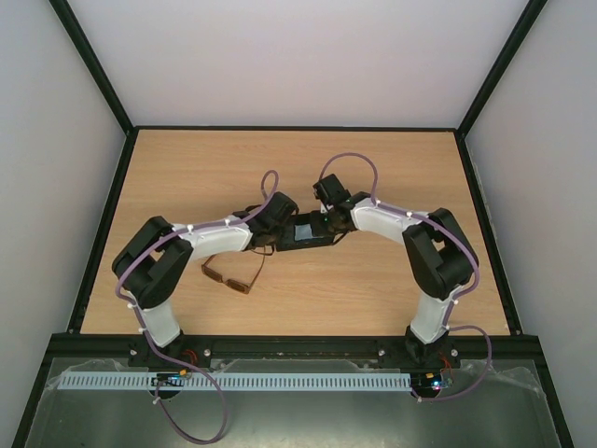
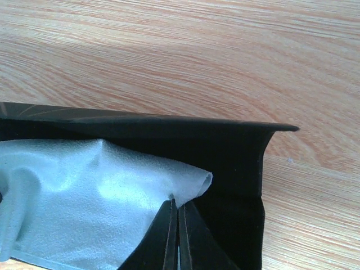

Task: Organize the sunglasses
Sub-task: Place the glasses cleaning cloth in the sunglasses case.

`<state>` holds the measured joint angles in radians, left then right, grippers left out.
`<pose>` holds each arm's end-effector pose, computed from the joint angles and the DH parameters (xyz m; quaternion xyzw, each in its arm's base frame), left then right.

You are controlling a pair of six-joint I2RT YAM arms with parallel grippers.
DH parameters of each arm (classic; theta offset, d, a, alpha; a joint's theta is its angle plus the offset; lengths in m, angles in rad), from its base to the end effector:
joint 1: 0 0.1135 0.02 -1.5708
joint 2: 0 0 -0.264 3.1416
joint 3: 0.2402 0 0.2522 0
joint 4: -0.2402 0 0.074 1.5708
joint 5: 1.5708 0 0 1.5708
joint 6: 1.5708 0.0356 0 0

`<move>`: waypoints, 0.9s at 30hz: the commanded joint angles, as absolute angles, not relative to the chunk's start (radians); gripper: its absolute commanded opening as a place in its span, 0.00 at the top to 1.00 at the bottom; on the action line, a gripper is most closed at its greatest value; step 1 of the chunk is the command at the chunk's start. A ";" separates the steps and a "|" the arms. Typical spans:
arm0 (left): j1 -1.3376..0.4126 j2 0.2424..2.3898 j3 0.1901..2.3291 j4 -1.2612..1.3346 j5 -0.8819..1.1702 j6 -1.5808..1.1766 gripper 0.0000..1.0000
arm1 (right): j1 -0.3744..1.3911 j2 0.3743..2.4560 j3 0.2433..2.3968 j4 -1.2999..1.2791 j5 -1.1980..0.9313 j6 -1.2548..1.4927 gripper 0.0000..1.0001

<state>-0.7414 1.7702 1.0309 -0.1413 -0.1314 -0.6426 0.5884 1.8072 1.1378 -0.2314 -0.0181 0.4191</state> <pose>0.2711 -0.2419 0.1673 0.0242 0.9390 -0.1678 0.2993 0.3151 0.2110 0.1793 -0.0828 0.9407 0.1662 0.2838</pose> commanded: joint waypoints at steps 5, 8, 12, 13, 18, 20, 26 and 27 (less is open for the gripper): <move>-0.721 1.800 1.053 -0.123 -0.132 -0.628 0.98 | 0.580 1.843 1.167 -0.235 -0.012 0.400 0.98; -0.717 1.810 1.054 -0.120 -0.130 -0.626 0.98 | 0.580 1.852 1.169 -0.230 -0.017 0.401 0.99; -0.713 1.823 1.060 -0.119 -0.125 -0.623 0.97 | 0.580 1.860 1.169 -0.227 -0.015 0.400 0.99; -0.713 1.826 1.059 -0.118 -0.124 -0.624 0.98 | 0.579 1.861 1.170 -0.227 -0.013 0.400 0.99; -0.712 1.837 1.054 -0.108 -0.112 -0.624 0.98 | 0.578 1.869 1.177 -0.229 -0.006 0.395 0.99; -0.712 1.842 1.053 -0.105 -0.112 -0.625 0.98 | 0.578 1.873 1.185 -0.232 0.002 0.393 0.99; -0.712 1.844 1.048 -0.106 -0.106 -0.626 0.98 | 0.578 1.875 1.180 -0.241 -0.004 0.395 0.99; -0.712 1.841 1.045 -0.105 -0.105 -0.626 0.98 | 0.578 1.870 1.174 -0.240 -0.005 0.396 0.99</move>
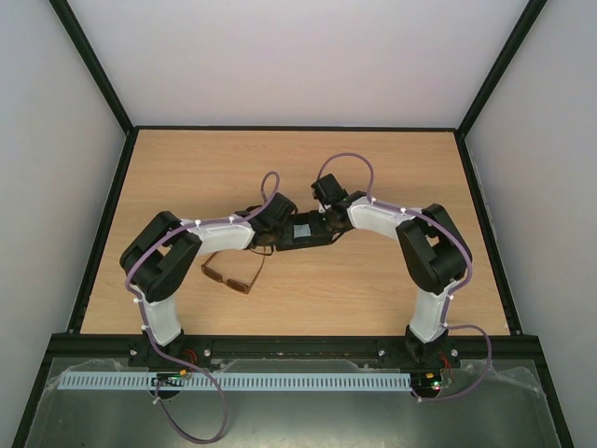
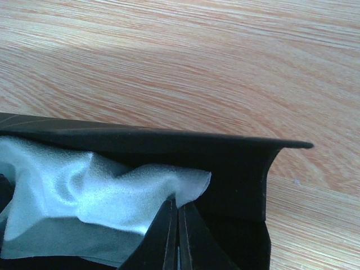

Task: Organize the sunglasses
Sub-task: Place the glasses cleaning cloth in the sunglasses case.

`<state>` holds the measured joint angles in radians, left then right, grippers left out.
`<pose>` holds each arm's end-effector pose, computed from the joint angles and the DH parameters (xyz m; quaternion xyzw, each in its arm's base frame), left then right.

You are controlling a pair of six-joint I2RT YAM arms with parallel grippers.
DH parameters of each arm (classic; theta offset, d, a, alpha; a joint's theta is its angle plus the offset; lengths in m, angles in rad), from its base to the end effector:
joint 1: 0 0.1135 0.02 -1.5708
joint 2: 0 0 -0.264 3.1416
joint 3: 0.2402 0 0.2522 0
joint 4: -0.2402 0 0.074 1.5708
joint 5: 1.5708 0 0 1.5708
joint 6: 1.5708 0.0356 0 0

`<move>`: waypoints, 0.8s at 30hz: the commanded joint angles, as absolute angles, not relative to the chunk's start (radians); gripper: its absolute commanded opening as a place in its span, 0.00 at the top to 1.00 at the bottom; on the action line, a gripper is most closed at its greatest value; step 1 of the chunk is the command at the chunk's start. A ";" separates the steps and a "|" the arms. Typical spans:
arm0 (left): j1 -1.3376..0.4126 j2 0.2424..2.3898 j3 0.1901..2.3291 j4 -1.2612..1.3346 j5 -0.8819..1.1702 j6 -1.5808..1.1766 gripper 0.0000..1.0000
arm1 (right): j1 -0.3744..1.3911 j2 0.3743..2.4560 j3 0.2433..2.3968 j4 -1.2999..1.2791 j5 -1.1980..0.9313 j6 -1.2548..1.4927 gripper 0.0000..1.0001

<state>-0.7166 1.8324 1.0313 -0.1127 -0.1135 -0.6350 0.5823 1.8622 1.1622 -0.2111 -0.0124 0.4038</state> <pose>0.2806 -0.2391 0.1478 0.0203 0.9450 -0.1596 0.2849 0.3247 0.2143 0.1679 -0.0863 0.9421 0.1585 0.2825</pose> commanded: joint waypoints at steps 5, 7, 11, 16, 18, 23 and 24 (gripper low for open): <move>-0.712 1.828 1.030 -0.103 -0.092 -0.630 0.98 | 0.578 1.846 1.157 -0.251 0.003 0.394 0.99; -0.713 1.822 1.021 -0.101 -0.087 -0.634 0.97 | 0.578 1.840 1.153 -0.255 0.003 0.394 0.99; -0.715 1.808 1.002 -0.097 -0.084 -0.641 0.98 | 0.578 1.839 1.148 -0.262 0.004 0.396 0.99; -0.715 1.801 0.991 -0.105 -0.088 -0.645 0.97 | 0.578 1.836 1.141 -0.261 -0.004 0.395 0.99; -0.715 1.799 0.991 -0.109 -0.092 -0.644 0.96 | 0.578 1.832 1.138 -0.263 0.000 0.396 0.99; -0.715 1.781 0.985 -0.118 -0.094 -0.645 0.95 | 0.578 1.812 1.124 -0.267 0.015 0.394 0.99; -0.715 1.776 0.984 -0.118 -0.095 -0.645 0.95 | 0.578 1.809 1.122 -0.268 0.017 0.394 0.99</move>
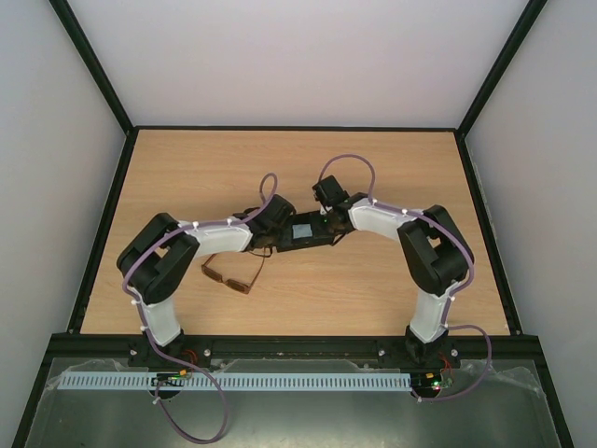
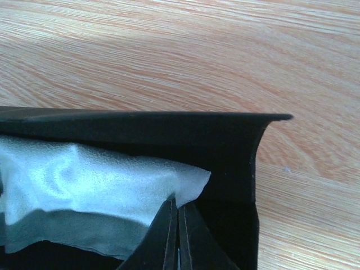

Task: Organize the sunglasses
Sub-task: Place the glasses cleaning cloth in the sunglasses case.

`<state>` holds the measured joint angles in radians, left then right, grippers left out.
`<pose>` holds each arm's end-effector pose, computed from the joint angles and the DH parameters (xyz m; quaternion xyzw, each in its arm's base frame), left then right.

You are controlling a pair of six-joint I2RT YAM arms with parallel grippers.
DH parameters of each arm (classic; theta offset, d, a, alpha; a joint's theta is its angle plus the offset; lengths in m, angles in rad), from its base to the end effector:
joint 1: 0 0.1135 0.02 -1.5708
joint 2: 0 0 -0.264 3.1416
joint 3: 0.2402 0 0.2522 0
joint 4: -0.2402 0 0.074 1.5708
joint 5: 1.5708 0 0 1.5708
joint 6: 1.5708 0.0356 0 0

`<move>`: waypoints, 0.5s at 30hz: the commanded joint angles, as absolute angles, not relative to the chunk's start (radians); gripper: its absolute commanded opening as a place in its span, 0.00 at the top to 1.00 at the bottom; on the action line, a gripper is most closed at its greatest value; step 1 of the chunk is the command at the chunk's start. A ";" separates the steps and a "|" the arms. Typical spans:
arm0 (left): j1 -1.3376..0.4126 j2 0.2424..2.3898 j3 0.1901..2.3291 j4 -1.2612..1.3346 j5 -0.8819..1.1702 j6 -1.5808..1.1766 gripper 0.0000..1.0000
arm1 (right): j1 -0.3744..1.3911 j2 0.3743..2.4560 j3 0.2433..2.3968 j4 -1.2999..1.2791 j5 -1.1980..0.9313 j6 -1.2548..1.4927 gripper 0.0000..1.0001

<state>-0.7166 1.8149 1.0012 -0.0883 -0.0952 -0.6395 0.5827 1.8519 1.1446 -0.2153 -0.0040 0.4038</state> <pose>0.2763 -0.2362 0.1470 0.0208 0.9434 -0.1706 0.2835 0.3211 0.2118 0.1662 -0.0853 0.9441 0.1525 0.2796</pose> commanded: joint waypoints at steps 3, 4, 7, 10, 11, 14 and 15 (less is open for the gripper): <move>-0.715 1.768 0.976 -0.119 -0.096 -0.647 0.94 | 0.578 1.802 1.118 -0.271 0.027 0.394 0.98; -0.715 1.766 0.973 -0.120 -0.097 -0.647 0.94 | 0.578 1.800 1.119 -0.274 0.030 0.394 0.96; -0.715 1.762 0.966 -0.121 -0.099 -0.647 0.93 | 0.578 1.792 1.120 -0.276 0.032 0.394 0.95; -0.715 1.752 0.962 -0.126 -0.100 -0.649 0.89 | 0.578 1.777 1.117 -0.277 0.034 0.398 0.91; -0.715 1.746 0.960 -0.128 -0.101 -0.649 0.85 | 0.578 1.773 1.117 -0.276 0.031 0.397 0.91; -0.715 1.728 0.954 -0.132 -0.102 -0.650 0.75 | 0.578 1.763 1.122 -0.284 0.032 0.397 0.89; -0.715 1.722 0.951 -0.133 -0.100 -0.652 0.72 | 0.578 1.762 1.123 -0.286 0.034 0.397 0.87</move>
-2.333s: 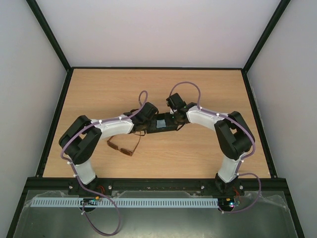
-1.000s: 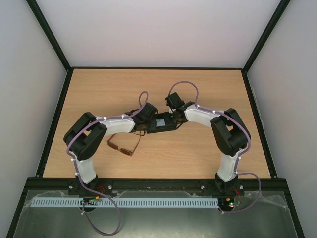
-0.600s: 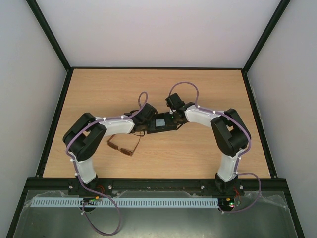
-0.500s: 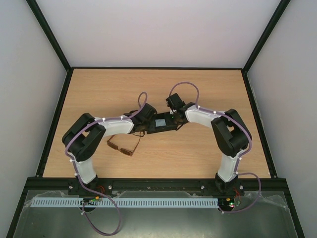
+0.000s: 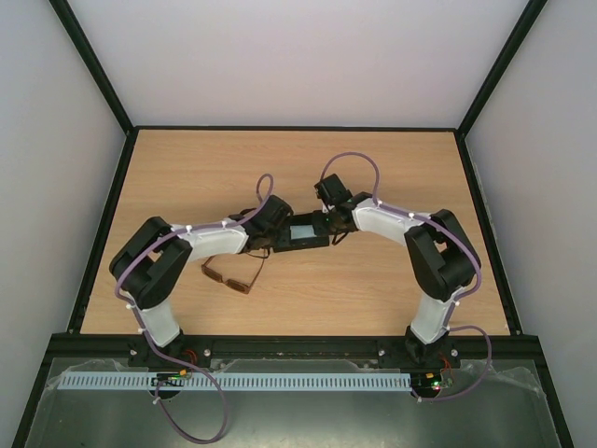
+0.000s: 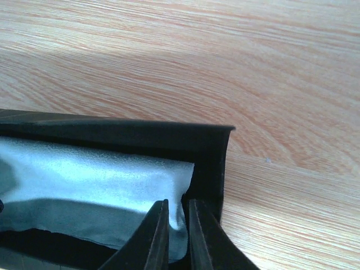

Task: Organize the sunglasses
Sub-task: Place the glasses cleaning cloth in the sunglasses case.

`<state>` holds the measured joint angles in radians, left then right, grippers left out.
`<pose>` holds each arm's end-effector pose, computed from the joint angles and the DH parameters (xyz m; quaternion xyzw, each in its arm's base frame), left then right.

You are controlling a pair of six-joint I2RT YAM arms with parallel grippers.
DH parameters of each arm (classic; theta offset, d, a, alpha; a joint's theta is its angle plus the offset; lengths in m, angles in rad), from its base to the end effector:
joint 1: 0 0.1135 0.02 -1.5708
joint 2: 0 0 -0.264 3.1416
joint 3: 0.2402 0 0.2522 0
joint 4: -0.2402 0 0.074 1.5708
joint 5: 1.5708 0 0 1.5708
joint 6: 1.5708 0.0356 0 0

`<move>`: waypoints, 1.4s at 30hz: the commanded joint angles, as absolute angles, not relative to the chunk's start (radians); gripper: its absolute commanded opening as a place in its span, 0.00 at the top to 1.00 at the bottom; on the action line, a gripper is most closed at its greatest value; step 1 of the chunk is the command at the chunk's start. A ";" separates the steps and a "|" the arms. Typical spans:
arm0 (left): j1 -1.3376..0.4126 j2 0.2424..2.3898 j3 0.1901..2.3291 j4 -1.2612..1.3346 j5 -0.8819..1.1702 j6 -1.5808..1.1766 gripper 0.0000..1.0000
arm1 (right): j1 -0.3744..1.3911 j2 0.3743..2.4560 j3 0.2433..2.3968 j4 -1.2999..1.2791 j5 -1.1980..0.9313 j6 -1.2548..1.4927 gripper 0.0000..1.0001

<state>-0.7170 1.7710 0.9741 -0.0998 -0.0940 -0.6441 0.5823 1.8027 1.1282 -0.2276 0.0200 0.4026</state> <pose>0.2697 -0.2307 0.1535 0.0188 0.9426 -0.1734 0.2846 0.3156 0.2070 0.1783 -0.0815 0.9411 0.1468 0.2936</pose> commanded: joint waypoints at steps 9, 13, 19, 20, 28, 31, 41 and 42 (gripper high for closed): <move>-0.715 1.681 0.932 -0.146 -0.112 -0.659 0.43 | 0.578 1.740 1.114 -0.287 0.030 0.403 0.86; -0.715 1.651 0.924 -0.153 -0.122 -0.664 0.40 | 0.578 1.708 1.104 -0.291 0.031 0.403 0.83; -0.715 1.591 0.915 -0.159 -0.123 -0.664 0.38 | 0.578 1.677 1.079 -0.284 0.014 0.404 0.82; -0.715 1.580 0.912 -0.161 -0.125 -0.665 0.39 | 0.578 1.675 1.073 -0.281 0.007 0.404 0.82; -0.671 1.475 0.842 -0.185 -0.168 -0.658 0.68 | 0.608 1.632 1.014 -0.230 -0.045 0.403 0.79; -0.631 1.395 0.801 -0.196 -0.172 -0.653 0.68 | 0.630 1.632 1.007 -0.218 -0.045 0.402 0.78; -0.514 1.188 0.722 -0.249 -0.156 -0.636 0.47 | 0.637 1.722 1.065 -0.245 0.050 0.429 0.69; -0.510 1.184 0.719 -0.250 -0.154 -0.634 0.47 | 0.637 1.729 1.070 -0.248 0.063 0.432 0.69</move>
<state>-0.5285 1.2110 0.7452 -0.2153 -0.1581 -0.6502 0.6353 1.6897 1.0321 -0.2085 -0.0048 0.4149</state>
